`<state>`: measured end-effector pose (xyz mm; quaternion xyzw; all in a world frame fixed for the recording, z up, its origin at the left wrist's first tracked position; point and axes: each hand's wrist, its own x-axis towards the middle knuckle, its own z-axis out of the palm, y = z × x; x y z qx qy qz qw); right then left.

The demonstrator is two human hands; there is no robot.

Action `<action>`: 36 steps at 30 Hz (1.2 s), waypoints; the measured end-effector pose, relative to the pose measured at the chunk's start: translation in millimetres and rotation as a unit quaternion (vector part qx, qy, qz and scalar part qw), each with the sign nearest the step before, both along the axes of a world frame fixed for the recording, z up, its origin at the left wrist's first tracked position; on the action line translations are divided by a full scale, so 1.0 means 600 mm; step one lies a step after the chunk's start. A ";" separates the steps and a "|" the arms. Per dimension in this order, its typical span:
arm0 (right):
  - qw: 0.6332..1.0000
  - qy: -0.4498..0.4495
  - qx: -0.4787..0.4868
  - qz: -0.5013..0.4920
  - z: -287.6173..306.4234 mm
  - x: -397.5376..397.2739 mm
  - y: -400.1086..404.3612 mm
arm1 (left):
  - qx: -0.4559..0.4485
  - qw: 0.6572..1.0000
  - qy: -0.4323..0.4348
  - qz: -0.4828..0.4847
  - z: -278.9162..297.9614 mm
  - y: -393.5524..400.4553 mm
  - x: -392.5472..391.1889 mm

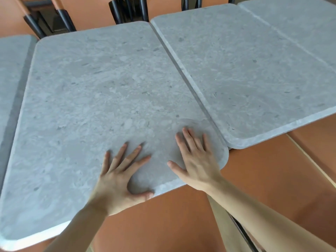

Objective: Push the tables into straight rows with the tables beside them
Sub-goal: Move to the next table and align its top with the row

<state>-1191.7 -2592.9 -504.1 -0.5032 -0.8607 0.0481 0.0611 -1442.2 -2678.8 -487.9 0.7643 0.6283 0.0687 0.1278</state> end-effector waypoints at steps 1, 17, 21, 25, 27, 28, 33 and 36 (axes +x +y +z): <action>1.000 -0.023 -0.004 0.012 0.002 0.001 0.001 | -0.004 1.000 -0.001 0.005 0.002 0.000 0.001; 1.000 0.022 0.008 -0.004 0.014 0.002 -0.009 | 0.000 0.967 0.139 0.214 -0.014 -0.070 0.023; 0.999 0.047 0.018 -0.002 0.010 0.006 -0.007 | 0.011 0.965 0.164 0.205 -0.022 -0.074 0.019; 0.999 0.042 0.014 0.008 0.009 0.004 -0.001 | 0.040 0.965 0.161 0.202 -0.028 -0.069 0.014; 1.000 0.024 0.005 0.008 0.010 0.003 0.002 | 0.037 0.967 0.162 0.193 -0.029 -0.066 0.011; 1.000 0.015 -0.001 0.009 0.011 0.001 0.002 | 0.028 0.968 0.163 0.190 -0.028 -0.065 0.009; 1.000 -0.002 -0.022 0.013 0.016 -0.001 0.004 | 0.010 0.970 0.177 0.168 -0.024 -0.061 0.005; 1.000 -0.002 -0.016 0.012 0.016 -0.001 0.005 | 0.011 0.968 0.194 0.161 -0.026 -0.061 0.005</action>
